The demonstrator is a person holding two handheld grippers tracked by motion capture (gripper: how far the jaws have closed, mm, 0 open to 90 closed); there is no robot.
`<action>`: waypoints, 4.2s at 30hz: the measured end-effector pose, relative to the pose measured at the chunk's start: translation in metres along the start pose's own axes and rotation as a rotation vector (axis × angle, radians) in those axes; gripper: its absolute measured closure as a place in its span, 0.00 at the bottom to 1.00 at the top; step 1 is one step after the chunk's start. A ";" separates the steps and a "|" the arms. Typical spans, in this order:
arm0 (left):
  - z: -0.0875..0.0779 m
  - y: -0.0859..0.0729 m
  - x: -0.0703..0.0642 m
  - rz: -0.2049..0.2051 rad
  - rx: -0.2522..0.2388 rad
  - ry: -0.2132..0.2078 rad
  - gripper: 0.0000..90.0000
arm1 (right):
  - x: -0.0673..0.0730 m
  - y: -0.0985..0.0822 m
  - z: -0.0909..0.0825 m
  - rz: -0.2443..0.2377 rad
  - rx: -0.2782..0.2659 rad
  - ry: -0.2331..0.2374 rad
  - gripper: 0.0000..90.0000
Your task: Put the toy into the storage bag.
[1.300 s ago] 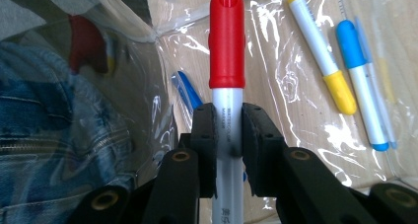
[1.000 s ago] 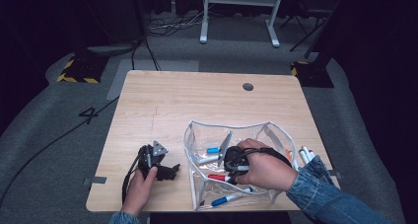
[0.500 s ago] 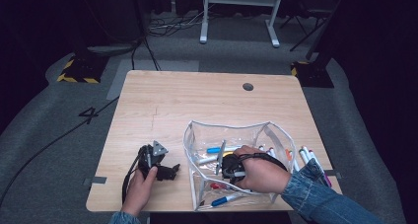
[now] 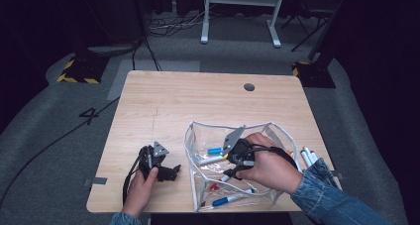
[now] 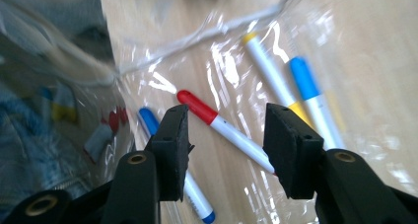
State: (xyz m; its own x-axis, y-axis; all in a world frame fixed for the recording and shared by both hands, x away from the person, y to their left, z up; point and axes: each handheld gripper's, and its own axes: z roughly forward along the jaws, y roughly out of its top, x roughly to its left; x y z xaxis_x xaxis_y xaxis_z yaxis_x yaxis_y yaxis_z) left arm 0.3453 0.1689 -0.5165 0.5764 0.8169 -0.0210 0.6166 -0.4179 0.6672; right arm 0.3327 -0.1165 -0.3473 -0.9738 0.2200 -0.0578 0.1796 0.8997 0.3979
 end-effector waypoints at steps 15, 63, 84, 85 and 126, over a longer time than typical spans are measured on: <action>0.000 0.000 0.000 -0.001 0.001 -0.001 0.00 | -0.027 -0.034 -0.068 0.165 -0.174 -0.125 0.62; -0.001 0.000 0.000 -0.002 0.002 0.006 0.00 | -0.110 -0.275 -0.063 0.827 -0.033 -0.300 0.63; -0.001 0.000 0.000 -0.002 0.001 0.006 0.00 | -0.117 -0.320 0.000 1.023 0.118 -0.246 0.79; -0.001 0.000 0.000 -0.002 0.001 0.007 0.00 | -0.117 -0.319 0.000 1.035 0.112 -0.236 0.85; -0.001 0.000 0.000 -0.003 0.002 0.005 0.00 | -0.062 -0.156 -0.128 0.546 -0.140 -0.190 0.86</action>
State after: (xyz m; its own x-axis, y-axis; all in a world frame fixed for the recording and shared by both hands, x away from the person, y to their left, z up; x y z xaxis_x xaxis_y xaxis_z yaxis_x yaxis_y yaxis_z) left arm 0.3448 0.1689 -0.5161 0.5714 0.8204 -0.0192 0.6196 -0.4159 0.6657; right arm 0.3471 -0.3189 -0.2888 -0.7011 0.7123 0.0318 0.6151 0.5816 0.5324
